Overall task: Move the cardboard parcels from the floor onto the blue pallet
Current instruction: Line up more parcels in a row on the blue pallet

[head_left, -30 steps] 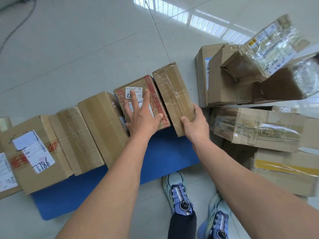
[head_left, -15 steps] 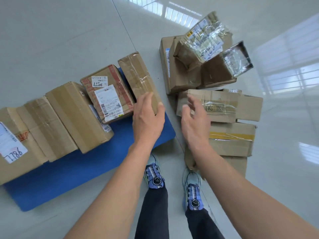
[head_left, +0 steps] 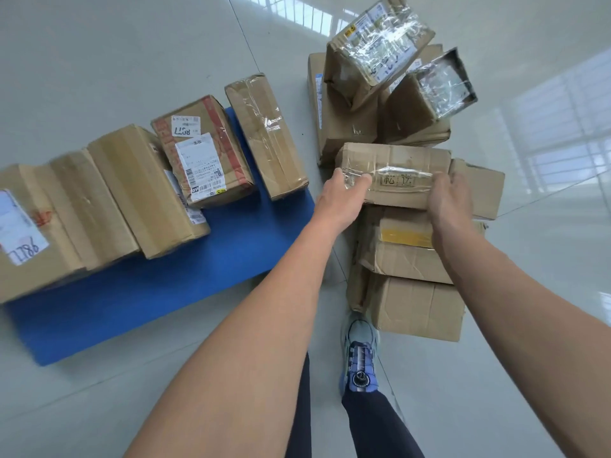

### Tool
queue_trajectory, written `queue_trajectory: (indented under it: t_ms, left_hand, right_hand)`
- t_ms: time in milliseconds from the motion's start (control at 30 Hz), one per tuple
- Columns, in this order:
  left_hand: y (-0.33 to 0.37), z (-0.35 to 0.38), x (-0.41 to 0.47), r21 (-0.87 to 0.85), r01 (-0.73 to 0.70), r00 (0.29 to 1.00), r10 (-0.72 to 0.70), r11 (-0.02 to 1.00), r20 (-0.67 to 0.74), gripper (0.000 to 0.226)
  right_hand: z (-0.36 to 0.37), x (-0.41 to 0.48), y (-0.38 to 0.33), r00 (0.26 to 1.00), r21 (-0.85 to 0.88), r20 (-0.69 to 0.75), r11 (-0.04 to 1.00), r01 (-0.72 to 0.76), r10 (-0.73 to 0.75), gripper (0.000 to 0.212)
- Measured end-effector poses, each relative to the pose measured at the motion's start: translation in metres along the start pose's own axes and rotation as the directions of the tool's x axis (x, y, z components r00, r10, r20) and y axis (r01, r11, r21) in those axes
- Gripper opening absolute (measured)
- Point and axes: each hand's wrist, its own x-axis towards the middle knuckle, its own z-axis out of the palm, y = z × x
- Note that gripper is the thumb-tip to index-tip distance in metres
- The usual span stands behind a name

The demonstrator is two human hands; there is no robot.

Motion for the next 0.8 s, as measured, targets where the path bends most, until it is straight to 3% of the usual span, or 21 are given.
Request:
queue_trajectory:
  t_ms: [133,267,467,633,800]
  left_hand:
    - [0.003,0.002,-0.033,-0.096,-0.055,0.991,0.043,0.994,-0.126,0.075]
    - [-0.014,0.006,-0.089,-0.235,-0.105,0.957,0.033,0.966,-0.29,0.067]
    - [-0.057,0.002,-0.157,-0.389,-0.099,0.866,-0.113,0.916,-0.487,0.063]
    - [-0.109,-0.021,-0.168,-0.476,-0.036,0.806,-0.256,0.879,-0.534,0.066]
    - [-0.163,-0.043,-0.132,-0.543,0.001,0.81,-0.32,0.84,-0.492,0.023]
  right_hand:
    - [-0.017,-0.016,-0.011,0.993,0.069,-0.001,0.991,0.115,-0.115,0.009]
    - [-0.037,-0.056,-0.014,0.955,0.081,0.025,0.953,0.291,-0.294,0.038]
    - [-0.025,-0.117,0.0,0.867,0.103,0.158,0.882,0.461,-0.472,0.041]
    - [0.015,-0.134,0.026,0.827,0.133,0.303,0.88,0.456,-0.474,0.04]
    - [0.058,-0.118,0.052,0.807,0.084,0.479,0.933,0.349,-0.345,0.037]
